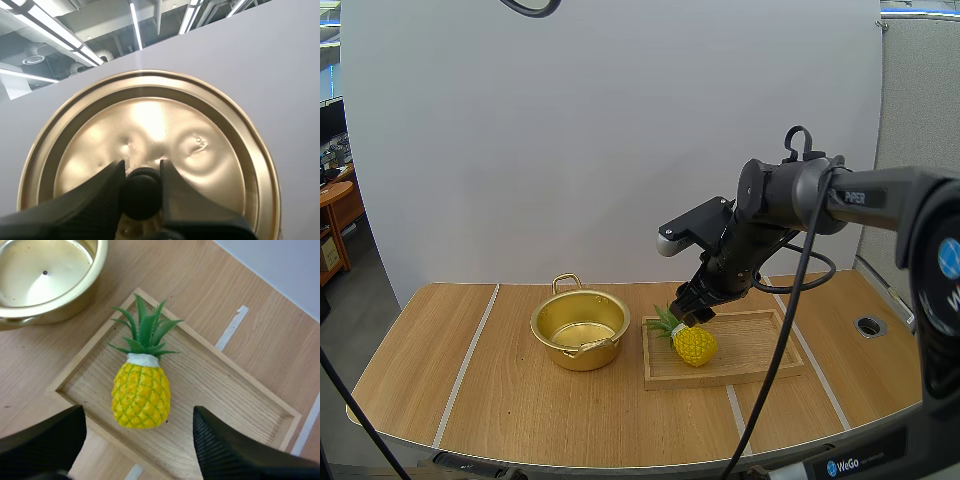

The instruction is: Open the pot, put the pineapple inside, and close it

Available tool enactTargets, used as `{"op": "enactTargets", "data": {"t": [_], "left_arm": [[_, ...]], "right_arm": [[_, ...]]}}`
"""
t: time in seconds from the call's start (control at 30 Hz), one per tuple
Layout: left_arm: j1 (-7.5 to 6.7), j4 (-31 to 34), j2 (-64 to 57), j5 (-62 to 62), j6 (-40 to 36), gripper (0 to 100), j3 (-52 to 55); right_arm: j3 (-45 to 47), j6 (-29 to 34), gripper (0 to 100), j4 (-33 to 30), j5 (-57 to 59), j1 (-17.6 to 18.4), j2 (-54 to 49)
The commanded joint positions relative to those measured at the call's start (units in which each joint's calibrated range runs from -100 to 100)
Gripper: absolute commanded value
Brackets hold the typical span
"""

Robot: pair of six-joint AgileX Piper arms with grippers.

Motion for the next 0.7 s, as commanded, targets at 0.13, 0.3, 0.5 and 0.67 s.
{"op": "enactTargets", "data": {"t": [0.13, 0.3, 0.5, 0.67], "left_arm": [[0.02, 0.63, -0.38, -2.19, -0.55, 0, -0.43], [0.02, 0.63, -0.38, -2.19, -0.55, 0, -0.43], [0.02, 0.63, -0.38, -2.19, -0.55, 0, -0.43], [0.02, 0.63, -0.38, -2.19, -0.55, 0, -0.43]], "right_arm": [[-0.66, -2.78, 100, 0.58, -4.43, -0.23, 7.08], [-0.66, -3.34, 100, 0.58, -8.02, -0.23, 10.1], [-0.66, -3.91, 100, 0.58, -10.48, -0.23, 13.71], [-0.66, -3.91, 100, 0.58, -12.07, -0.23, 15.31]]}}
